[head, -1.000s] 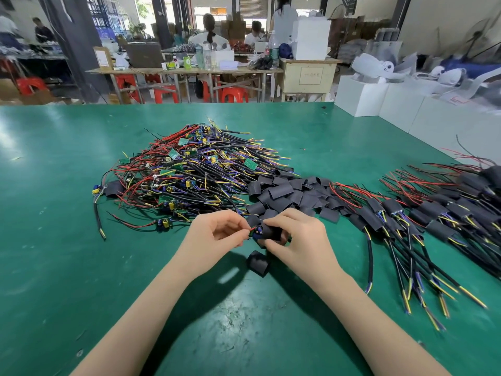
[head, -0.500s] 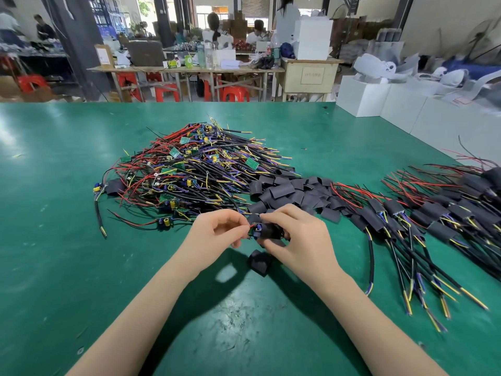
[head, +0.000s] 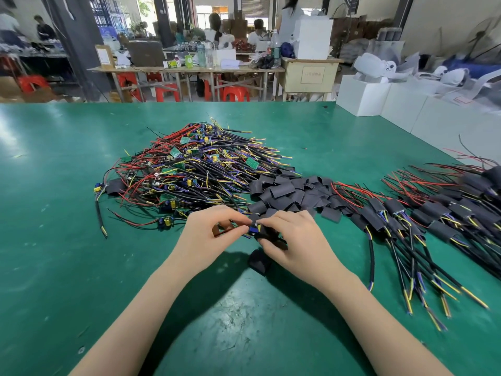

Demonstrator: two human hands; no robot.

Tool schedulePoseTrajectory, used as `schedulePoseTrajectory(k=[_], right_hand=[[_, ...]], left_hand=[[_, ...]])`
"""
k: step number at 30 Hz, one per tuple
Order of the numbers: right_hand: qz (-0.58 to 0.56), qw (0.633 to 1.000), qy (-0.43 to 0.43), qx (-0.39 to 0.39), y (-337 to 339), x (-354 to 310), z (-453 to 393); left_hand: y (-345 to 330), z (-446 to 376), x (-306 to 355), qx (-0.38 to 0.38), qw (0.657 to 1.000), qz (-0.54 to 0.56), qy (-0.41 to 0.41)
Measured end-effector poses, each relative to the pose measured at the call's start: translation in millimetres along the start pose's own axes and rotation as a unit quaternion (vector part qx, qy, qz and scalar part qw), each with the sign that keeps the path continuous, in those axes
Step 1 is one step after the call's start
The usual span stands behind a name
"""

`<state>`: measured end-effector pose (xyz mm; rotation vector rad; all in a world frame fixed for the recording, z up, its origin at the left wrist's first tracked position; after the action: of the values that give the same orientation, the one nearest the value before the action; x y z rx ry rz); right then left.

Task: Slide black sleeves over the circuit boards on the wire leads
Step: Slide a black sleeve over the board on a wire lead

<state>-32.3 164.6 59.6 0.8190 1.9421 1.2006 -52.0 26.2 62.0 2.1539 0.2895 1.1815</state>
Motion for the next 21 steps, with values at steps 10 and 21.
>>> schedulePoseTrajectory(k=[10, 21], right_hand=[[-0.121, 0.993, 0.009, -0.006, 1.6, 3.7, 2.2], [-0.097, 0.990, -0.016, 0.099, 23.1, 7.3, 7.9]], left_hand=[[-12.3, -2.7, -21.1, -0.034, 0.989, 0.124, 0.075], [-15.5, -1.6, -29.1, -0.039, 0.965, 0.235, 0.108]])
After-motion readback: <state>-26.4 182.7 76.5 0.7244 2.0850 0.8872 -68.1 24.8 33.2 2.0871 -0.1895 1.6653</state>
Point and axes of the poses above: each hand's wrist, its own z-axis away from the middle knuckle, its own y-axis out of the back of the hand, x = y × z, the point moved 9 cm from there along -z, towards the middle knuckle, and after that the axes turned 11 degrees about -x, right-handed, at the moved point
